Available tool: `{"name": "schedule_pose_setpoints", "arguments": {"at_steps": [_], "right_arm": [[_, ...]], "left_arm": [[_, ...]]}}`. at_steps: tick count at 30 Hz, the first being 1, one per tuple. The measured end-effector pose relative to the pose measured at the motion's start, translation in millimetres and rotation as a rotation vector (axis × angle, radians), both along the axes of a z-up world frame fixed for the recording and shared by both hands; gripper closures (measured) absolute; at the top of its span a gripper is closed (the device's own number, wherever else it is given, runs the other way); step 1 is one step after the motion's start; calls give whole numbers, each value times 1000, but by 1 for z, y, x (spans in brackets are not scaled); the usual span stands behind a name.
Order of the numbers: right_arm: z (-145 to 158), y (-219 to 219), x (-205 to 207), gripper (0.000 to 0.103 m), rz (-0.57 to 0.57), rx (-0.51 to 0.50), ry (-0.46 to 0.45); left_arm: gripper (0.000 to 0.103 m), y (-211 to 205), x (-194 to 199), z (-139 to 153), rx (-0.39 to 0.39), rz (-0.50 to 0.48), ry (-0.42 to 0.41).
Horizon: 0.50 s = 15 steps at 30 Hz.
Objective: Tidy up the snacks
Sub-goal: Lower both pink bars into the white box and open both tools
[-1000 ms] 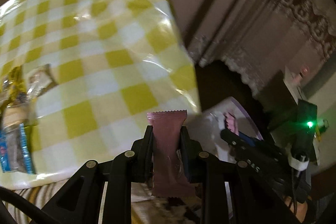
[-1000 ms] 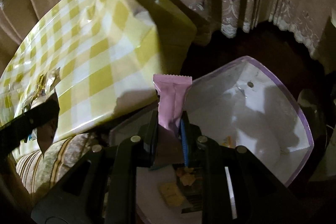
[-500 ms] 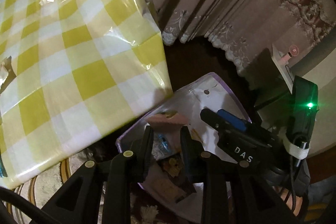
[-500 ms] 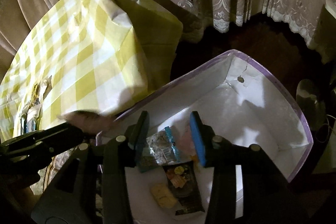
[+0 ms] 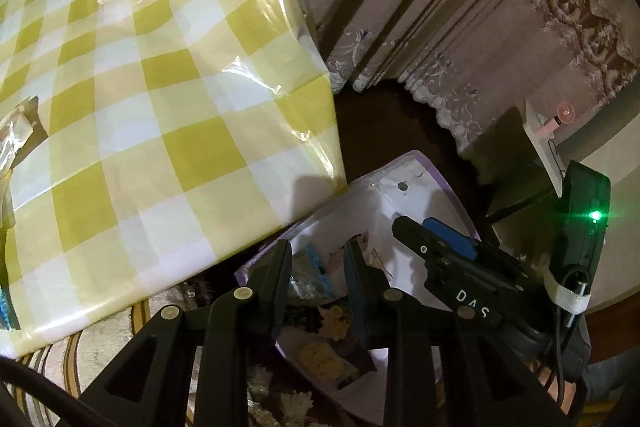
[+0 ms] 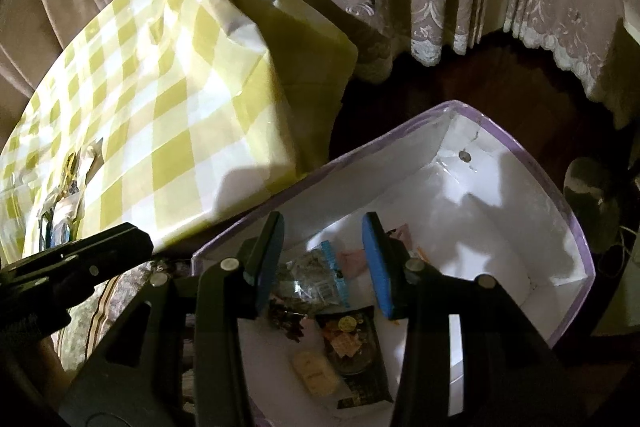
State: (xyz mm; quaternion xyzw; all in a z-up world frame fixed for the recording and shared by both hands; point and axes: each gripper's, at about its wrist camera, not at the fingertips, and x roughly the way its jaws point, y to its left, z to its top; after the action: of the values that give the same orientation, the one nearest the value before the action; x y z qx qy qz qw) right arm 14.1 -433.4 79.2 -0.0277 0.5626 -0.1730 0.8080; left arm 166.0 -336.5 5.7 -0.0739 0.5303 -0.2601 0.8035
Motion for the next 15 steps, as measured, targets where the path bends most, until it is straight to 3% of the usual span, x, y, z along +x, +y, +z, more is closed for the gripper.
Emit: {"name": "schedule_pose_setpoints", "arguments": {"at_steps": [6, 8, 15], "right_arm": [[-4, 20, 6, 57, 37, 10, 19], [-6, 30, 10, 52, 57, 17, 20], [-12, 64, 21, 50, 115, 22, 30]], "left_arm": [[73, 18, 3, 5, 6, 41, -24], [71, 33, 5, 6, 5, 74, -33], [70, 83, 13, 9, 16, 180, -59]]}}
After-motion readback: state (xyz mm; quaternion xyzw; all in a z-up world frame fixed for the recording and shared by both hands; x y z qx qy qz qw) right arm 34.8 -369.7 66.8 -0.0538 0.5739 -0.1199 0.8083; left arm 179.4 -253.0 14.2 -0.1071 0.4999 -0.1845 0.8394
